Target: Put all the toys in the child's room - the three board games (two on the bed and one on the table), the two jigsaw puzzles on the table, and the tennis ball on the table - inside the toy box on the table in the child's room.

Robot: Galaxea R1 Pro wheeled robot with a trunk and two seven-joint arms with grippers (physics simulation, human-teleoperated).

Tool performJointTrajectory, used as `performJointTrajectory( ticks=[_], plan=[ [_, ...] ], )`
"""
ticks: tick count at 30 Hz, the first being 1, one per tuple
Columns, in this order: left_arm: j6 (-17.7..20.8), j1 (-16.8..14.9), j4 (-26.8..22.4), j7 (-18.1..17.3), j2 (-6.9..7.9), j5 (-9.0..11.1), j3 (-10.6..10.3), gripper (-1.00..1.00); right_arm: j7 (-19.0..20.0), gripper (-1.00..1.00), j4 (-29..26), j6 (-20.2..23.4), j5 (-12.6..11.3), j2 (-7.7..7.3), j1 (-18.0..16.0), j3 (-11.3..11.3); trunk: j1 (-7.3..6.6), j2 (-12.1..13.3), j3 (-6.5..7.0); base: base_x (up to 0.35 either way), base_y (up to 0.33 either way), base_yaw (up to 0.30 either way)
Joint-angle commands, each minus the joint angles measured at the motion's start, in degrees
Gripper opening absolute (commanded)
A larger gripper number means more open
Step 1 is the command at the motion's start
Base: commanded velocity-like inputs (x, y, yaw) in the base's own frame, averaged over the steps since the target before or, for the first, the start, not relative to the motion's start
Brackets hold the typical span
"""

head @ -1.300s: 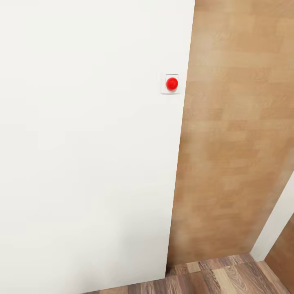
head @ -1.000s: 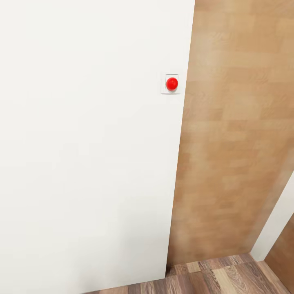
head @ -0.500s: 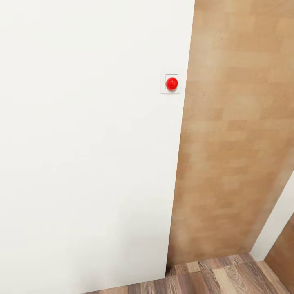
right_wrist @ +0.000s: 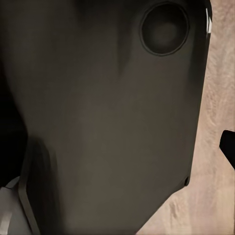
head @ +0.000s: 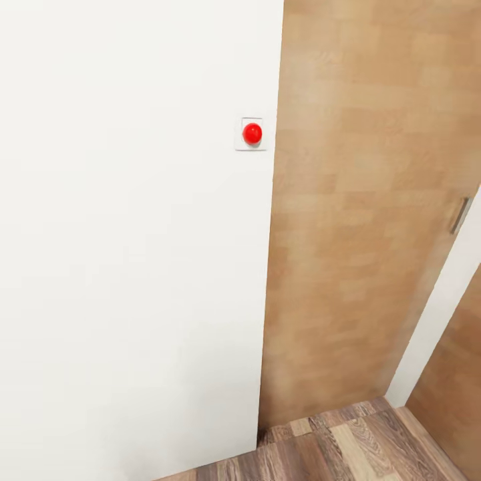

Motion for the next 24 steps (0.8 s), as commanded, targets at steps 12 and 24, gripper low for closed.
performJointTrajectory(
  ticks=[12, 24],
  plan=[
    [-0.1, 0.0, 0.0, -0.2, -0.01, 0.0, 0.2, 1.0, 0.0, 1.0, 0.0, 0.0, 0.0, 0.0, 0.0, 0.0, 0.0, 0.0, -0.55, 0.0, 0.0, -0.249],
    [-0.2, 0.0, 0.0, -0.2, 0.01, 0.2, 0.3, 1.0, 0.0, 1.0, 0.0, 0.0, -0.1, -0.1, 0.0, 0.0, -1.1, 2.0, -0.16, 0.0, 0.0, -0.25]
  ],
)
